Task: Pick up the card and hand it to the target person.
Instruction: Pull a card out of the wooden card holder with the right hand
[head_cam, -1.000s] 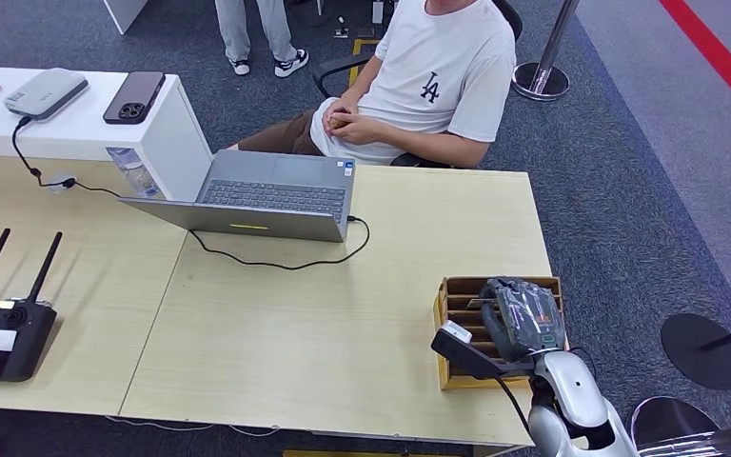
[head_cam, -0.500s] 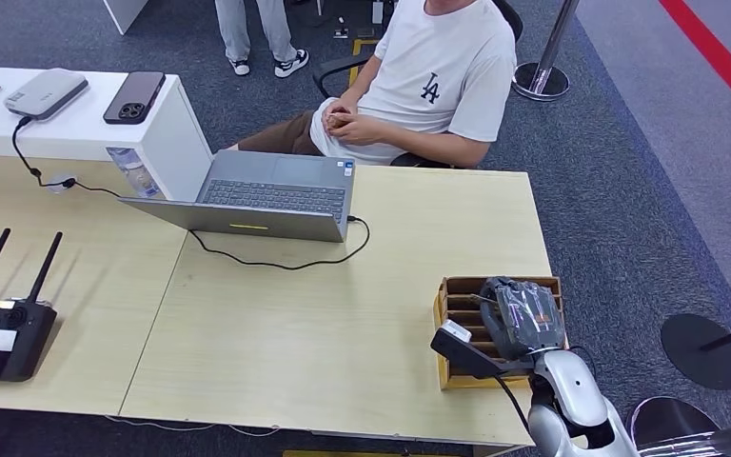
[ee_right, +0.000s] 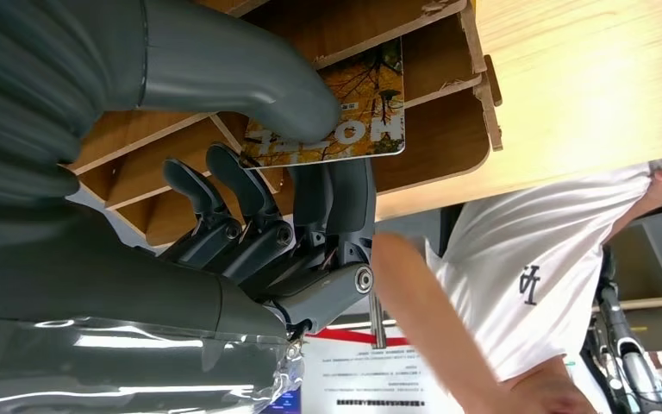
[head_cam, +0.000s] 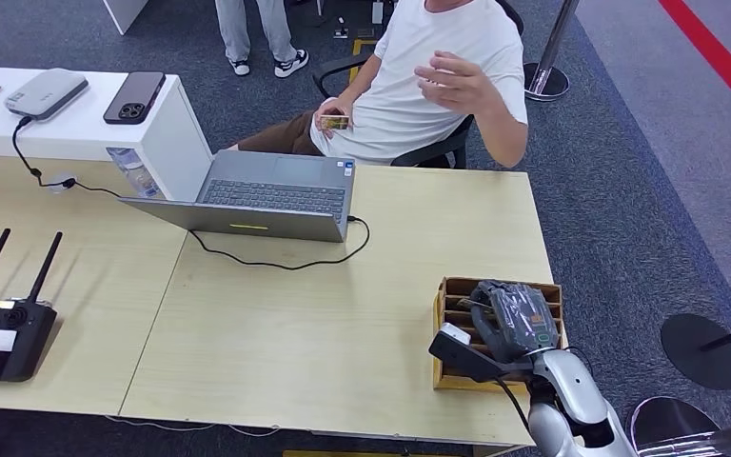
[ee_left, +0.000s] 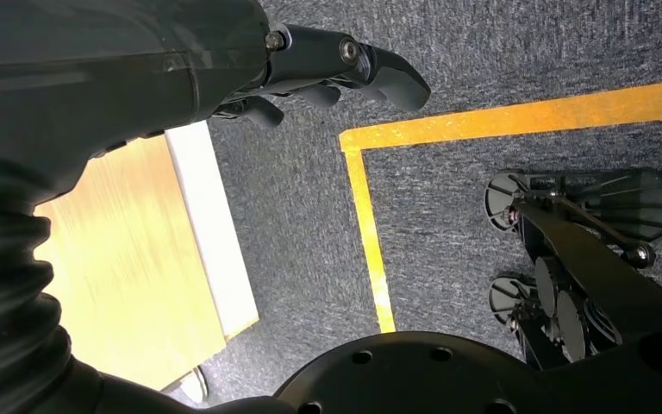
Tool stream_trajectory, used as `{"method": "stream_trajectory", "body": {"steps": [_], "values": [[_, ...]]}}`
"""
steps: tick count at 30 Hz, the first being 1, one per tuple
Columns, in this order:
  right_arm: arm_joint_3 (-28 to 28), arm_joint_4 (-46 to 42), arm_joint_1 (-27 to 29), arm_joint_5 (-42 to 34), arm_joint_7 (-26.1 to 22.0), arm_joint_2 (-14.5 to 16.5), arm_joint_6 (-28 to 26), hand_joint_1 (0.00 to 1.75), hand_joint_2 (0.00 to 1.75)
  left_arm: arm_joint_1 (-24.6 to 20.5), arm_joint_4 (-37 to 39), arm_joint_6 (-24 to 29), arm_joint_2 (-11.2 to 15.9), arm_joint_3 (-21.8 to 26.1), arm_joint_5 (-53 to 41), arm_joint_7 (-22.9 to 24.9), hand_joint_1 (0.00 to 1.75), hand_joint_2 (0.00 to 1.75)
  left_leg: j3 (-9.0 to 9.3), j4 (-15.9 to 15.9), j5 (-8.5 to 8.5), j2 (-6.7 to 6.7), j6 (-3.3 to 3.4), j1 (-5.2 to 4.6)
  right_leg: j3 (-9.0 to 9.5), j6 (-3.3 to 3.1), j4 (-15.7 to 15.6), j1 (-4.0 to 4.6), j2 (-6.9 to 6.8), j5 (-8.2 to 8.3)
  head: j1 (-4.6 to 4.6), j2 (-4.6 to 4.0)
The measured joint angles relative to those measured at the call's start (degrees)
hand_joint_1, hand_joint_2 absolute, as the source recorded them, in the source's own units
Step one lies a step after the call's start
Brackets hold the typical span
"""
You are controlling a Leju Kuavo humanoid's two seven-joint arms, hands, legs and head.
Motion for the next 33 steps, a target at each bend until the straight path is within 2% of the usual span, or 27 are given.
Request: {"method": "stream_trajectory", "body": {"steps": [21, 33], "values": [[-1.93, -3.02, 1.7, -0.08, 0.9, -0.36, -0.7, 1.54, 1.75, 0.02, 0.0, 0.18, 0.0, 0.0, 0.27, 0.43, 0.0, 1.75, -0.02, 0.0, 0.0, 0.0, 0.0, 0.0, -0.01, 0.0, 0.0, 0.0, 0.0, 0.0, 0.01, 0.0], [-7.18, -11.79, 4.44, -17.02, -11.14, -0.48, 0.16, 1.54, 1.75, 0.04, 0.0, 0.49, 0.0, 0.0, 0.88, 0.55, 0.0, 1.75, -0.02, 0.0, 0.0, 0.0, 0.0, 0.0, -0.01, 0.0, 0.0, 0.0, 0.0, 0.0, 0.01, 0.0]]}}
